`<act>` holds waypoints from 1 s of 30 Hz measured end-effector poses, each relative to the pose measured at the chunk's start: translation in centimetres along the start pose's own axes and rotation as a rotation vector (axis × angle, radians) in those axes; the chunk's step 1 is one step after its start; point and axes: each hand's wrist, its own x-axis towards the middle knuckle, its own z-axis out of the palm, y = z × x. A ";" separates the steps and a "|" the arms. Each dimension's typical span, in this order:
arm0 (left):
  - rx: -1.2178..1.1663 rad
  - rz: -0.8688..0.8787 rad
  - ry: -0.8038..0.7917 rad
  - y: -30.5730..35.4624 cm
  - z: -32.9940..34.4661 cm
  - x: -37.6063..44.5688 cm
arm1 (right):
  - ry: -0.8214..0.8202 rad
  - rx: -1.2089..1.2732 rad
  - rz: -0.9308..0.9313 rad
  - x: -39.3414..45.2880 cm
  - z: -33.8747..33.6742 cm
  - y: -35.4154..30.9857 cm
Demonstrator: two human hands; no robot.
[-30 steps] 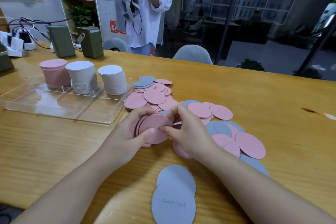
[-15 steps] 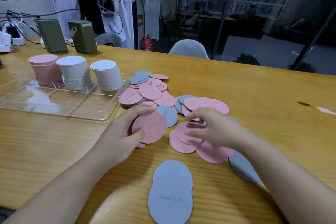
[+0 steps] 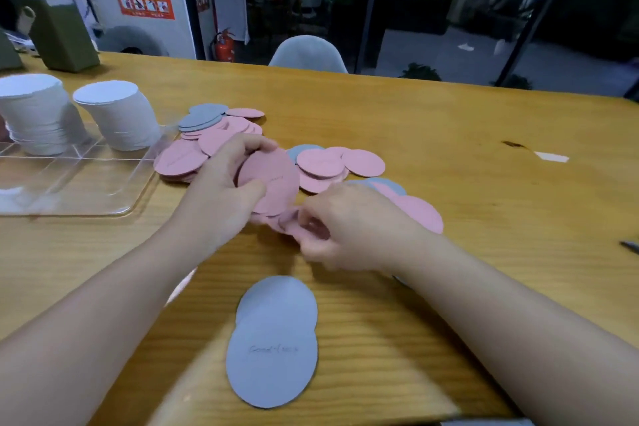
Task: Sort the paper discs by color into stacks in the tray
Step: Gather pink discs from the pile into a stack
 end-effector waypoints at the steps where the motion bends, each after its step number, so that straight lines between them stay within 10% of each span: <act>1: 0.014 0.018 -0.005 0.2 0.4 0.5 | 0.045 -0.015 -0.036 -0.2 0.0 0.0; 8: -0.156 -0.013 0.055 0.6 2.4 2.1 | 0.308 0.252 0.053 -0.6 0.1 3.1; 20: -0.250 0.021 -0.171 -0.9 3.5 0.5 | 0.237 1.045 0.498 -0.2 0.2 3.8; 30: -0.233 -0.058 -0.142 -0.9 2.6 0.5 | -0.315 0.422 0.452 -3.2 -2.3 6.4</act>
